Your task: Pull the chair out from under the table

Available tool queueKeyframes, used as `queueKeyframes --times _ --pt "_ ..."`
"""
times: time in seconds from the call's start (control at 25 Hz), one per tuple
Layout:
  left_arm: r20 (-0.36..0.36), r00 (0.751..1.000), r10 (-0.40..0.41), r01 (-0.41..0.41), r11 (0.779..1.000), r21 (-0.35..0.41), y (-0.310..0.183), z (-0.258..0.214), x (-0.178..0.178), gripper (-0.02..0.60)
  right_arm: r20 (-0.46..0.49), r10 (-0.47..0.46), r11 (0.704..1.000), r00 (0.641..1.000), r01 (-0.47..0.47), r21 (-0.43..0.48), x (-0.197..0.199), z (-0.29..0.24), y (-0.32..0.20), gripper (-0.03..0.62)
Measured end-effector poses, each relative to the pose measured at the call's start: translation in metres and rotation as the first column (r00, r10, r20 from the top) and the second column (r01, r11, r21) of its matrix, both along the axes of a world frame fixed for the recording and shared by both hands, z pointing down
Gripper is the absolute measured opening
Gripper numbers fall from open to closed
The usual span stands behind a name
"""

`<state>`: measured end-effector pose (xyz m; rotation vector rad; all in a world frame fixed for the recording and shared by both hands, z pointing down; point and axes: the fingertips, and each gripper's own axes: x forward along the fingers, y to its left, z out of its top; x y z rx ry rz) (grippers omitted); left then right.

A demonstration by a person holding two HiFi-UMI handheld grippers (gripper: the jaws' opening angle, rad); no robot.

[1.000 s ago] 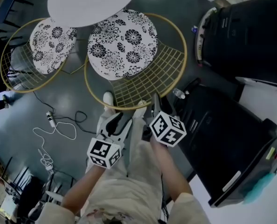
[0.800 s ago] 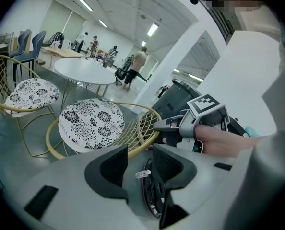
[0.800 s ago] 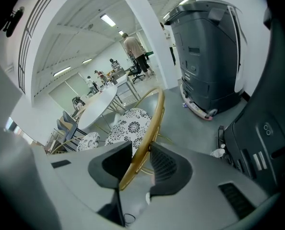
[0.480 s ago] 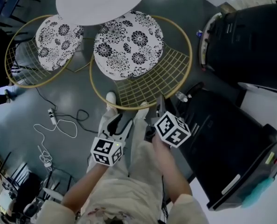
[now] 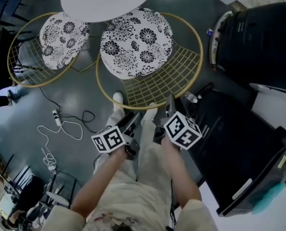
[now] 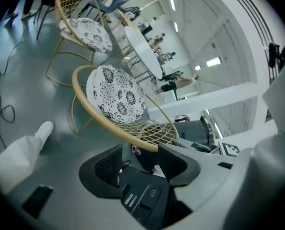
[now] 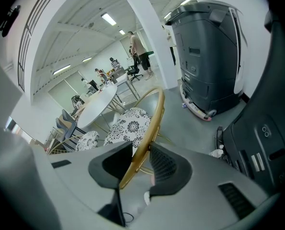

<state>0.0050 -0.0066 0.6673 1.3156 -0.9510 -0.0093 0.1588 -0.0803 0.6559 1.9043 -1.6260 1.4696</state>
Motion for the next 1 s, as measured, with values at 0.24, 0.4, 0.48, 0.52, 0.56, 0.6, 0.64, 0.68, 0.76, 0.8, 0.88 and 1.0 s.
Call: queueKeyframes --times 0.24,0.4,0.48,0.52,0.56,0.6,0.64,0.68,0.76,0.8,0.88,1.0 --pt "-0.045 0.992 -0.12 0.116 0.99 -0.08 -0.015 0.009 0.007 0.21 0.002 -0.008 1.0 1.0 0.008 0.001 0.0 -0.001 0.0 0.114" --pt "-0.059 0.976 -0.21 0.2 0.97 -0.14 -0.018 0.017 0.008 0.208 0.009 -0.016 1.0 1.0 0.016 0.003 -0.001 0.002 0.001 0.115" --pt "-0.059 0.966 -0.253 0.24 0.956 -0.168 -0.019 0.021 0.007 0.188 0.003 -0.014 1.0 1.0 0.014 0.004 -0.001 0.0 0.001 0.115" --pt "-0.066 0.957 -0.284 0.268 0.945 -0.187 -0.019 0.023 0.007 0.182 -0.003 -0.011 1.0 1.0 0.011 0.004 0.0 -0.001 0.0 0.115" --pt "-0.07 0.945 -0.318 0.298 0.931 -0.212 -0.02 0.026 0.006 0.169 -0.008 -0.009 1.0 1.0 0.009 0.003 0.0 -0.002 0.0 0.115" --pt "-0.064 0.935 -0.349 0.325 0.915 -0.24 -0.02 0.027 0.005 0.159 -0.01 -0.007 1.0 1.0 0.007 0.001 0.001 -0.002 0.0 0.115" --pt "-0.05 0.927 -0.371 0.347 0.901 -0.261 -0.02 0.028 0.005 0.154 -0.009 -0.008 1.0 1.0 0.008 -0.001 0.001 -0.002 -0.001 0.115" --pt "-0.032 0.923 -0.384 0.362 0.893 -0.268 -0.02 0.028 0.005 0.149 -0.007 -0.012 1.0 1.0 0.012 -0.002 0.001 -0.002 -0.001 0.115" --pt "0.0 0.92 -0.392 0.379 0.888 -0.261 -0.019 0.027 0.006 0.149 -0.004 -0.022 1.0 1.0 0.022 -0.008 0.002 -0.002 0.0 0.115" --pt "0.009 0.918 -0.396 0.385 0.886 -0.26 -0.018 0.026 0.006 0.149 -0.005 -0.024 1.0 1.0 0.024 -0.014 0.002 -0.002 0.0 0.115" --pt "0.019 0.914 -0.406 0.395 0.877 -0.273 -0.017 0.026 0.005 0.146 -0.012 -0.023 0.999 1.0 0.023 -0.028 0.001 -0.003 0.0 0.114" --pt "0.02 0.917 -0.398 0.386 0.873 -0.297 -0.016 0.025 0.007 0.143 -0.027 -0.012 0.999 1.0 0.011 -0.039 0.003 -0.005 0.0 0.114"
